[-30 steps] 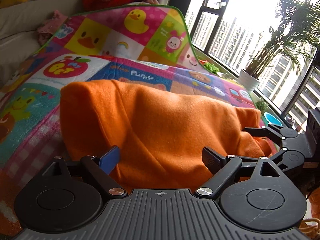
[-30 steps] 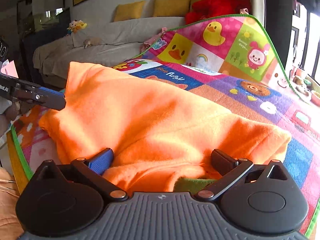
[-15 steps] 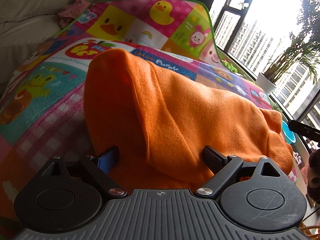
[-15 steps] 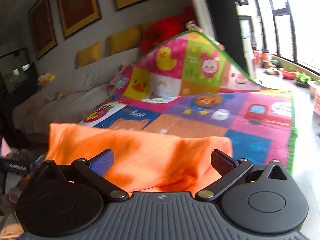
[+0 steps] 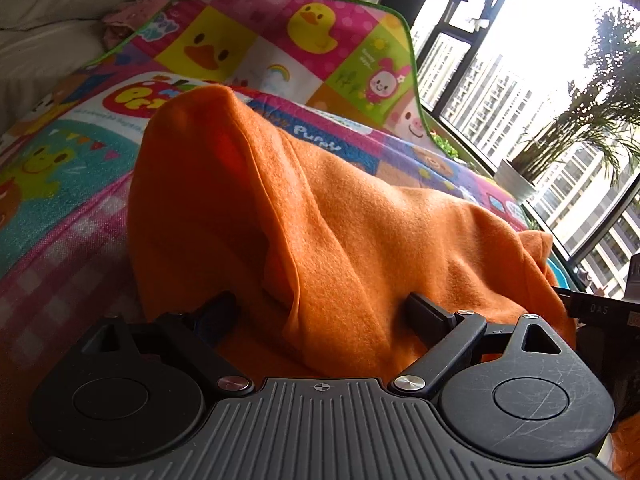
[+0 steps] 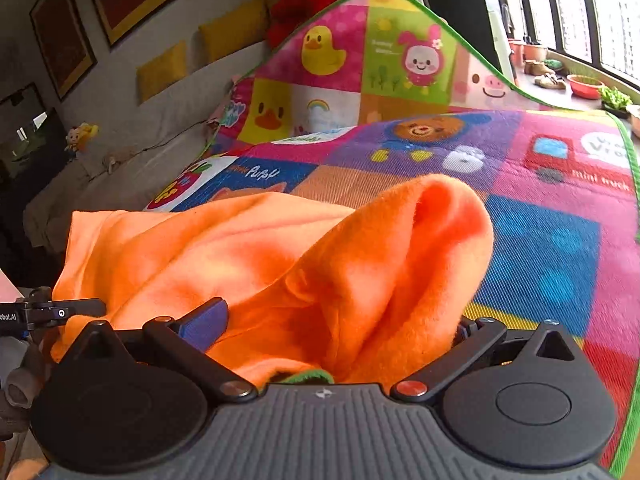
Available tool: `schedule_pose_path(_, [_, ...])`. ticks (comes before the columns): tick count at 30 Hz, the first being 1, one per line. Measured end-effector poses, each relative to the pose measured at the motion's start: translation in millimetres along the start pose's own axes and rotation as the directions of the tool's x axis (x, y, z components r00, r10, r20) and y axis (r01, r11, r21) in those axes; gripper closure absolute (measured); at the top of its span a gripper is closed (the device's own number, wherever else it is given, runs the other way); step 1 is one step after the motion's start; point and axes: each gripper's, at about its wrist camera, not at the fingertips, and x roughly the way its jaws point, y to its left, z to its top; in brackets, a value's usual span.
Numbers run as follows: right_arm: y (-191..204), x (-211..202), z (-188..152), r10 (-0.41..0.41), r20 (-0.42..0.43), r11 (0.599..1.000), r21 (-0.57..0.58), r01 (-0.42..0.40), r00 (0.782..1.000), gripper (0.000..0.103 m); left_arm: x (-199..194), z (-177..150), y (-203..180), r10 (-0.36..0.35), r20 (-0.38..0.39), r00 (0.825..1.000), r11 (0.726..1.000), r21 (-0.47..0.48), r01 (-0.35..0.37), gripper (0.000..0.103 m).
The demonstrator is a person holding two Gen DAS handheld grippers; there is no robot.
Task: Fold clothes
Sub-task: 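Lay the folded orange costume down with the right tool and open it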
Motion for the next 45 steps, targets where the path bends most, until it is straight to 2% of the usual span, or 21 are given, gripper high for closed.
schedule_pose_path(7, [1, 36, 46, -0.043, 0.074, 0.996, -0.074, 0.049, 0.996, 0.000, 37, 37, -2, 0.012, 0.031, 0.999, 1.000, 0.009, -0.012, 0.009])
schedule_pose_path(12, [-8, 48, 58, -0.166, 0.086, 0.980, -0.098, 0.174, 0.982, 0.000, 48, 46, -3, 0.014, 0.032, 0.999, 1.000, 0.002, -0.014, 0.009])
schedule_pose_path(16, [-20, 34, 50, -0.234, 0.087, 0.966, -0.097, 0.242, 0.968, 0.000, 41, 35, -1, 0.008, 0.012, 1.000, 1.000, 0.008, -0.008, 0.009])
schedule_pose_path(21, [-22, -3, 37, -0.280, 0.152, 0.947, -0.116, 0.298, 0.948, 0.000, 24, 33, -3, 0.007, 0.026, 1.000, 1.000, 0.003, -0.007, 0.009])
schedule_pose_path(26, [-15, -32, 26, -0.261, 0.181, 0.948, -0.134, 0.287, 0.948, 0.000, -6, 44, -19, 0.018, 0.113, 0.993, 0.999, 0.042, -0.022, 0.008])
schedule_pose_path(29, [-3, -39, 24, -0.238, 0.168, 0.946, -0.182, 0.267, 0.957, 0.000, -20, 51, -28, 0.009, 0.155, 0.988, 0.998, 0.065, -0.020, 0.008])
schedule_pose_path(33, [28, -59, 26, -0.156, 0.288, 0.936, -0.262, 0.235, 0.945, 0.000, -27, 54, -35, 0.008, 0.174, 0.985, 0.996, 0.084, -0.023, 0.007])
schedule_pose_path(34, [37, -60, 26, -0.115, 0.287, 0.932, -0.299, 0.203, 0.951, 0.000, -25, 54, -34, 0.011, 0.171, 0.985, 0.996, 0.082, -0.025, 0.007])
schedule_pose_path(35, [46, -61, 26, -0.074, 0.284, 0.926, -0.335, 0.172, 0.956, 0.000, -22, 54, -33, 0.015, 0.165, 0.986, 0.997, 0.077, -0.028, 0.007])
schedule_pose_path(37, [65, -48, 19, -0.041, 0.229, 0.897, -0.420, 0.137, 0.972, 0.000, -15, 52, -31, 0.025, 0.149, 0.989, 0.997, 0.066, -0.035, 0.007])
schedule_pose_path(39, [80, -25, 8, -0.100, 0.190, 0.841, -0.509, 0.185, 0.977, 0.000, -9, 50, -29, 0.032, 0.133, 0.991, 0.997, 0.061, -0.041, 0.007])
schedule_pose_path(41, [89, 1, -3, -0.219, 0.218, 0.757, -0.578, 0.306, 0.951, 0.000, -3, 48, -28, 0.041, 0.117, 0.992, 0.996, 0.069, -0.050, 0.007])
schedule_pose_path(43, [85, 16, -3, -0.265, 0.209, 0.743, -0.579, 0.337, 0.941, 0.000, 3, 46, -26, 0.058, 0.101, 0.993, 0.994, 0.083, -0.067, 0.007])
schedule_pose_path(45, [81, 19, 0, -0.260, 0.172, 0.769, -0.558, 0.312, 0.950, 0.000, 11, 41, -23, 0.098, 0.077, 0.992, 0.990, 0.094, -0.105, 0.007])
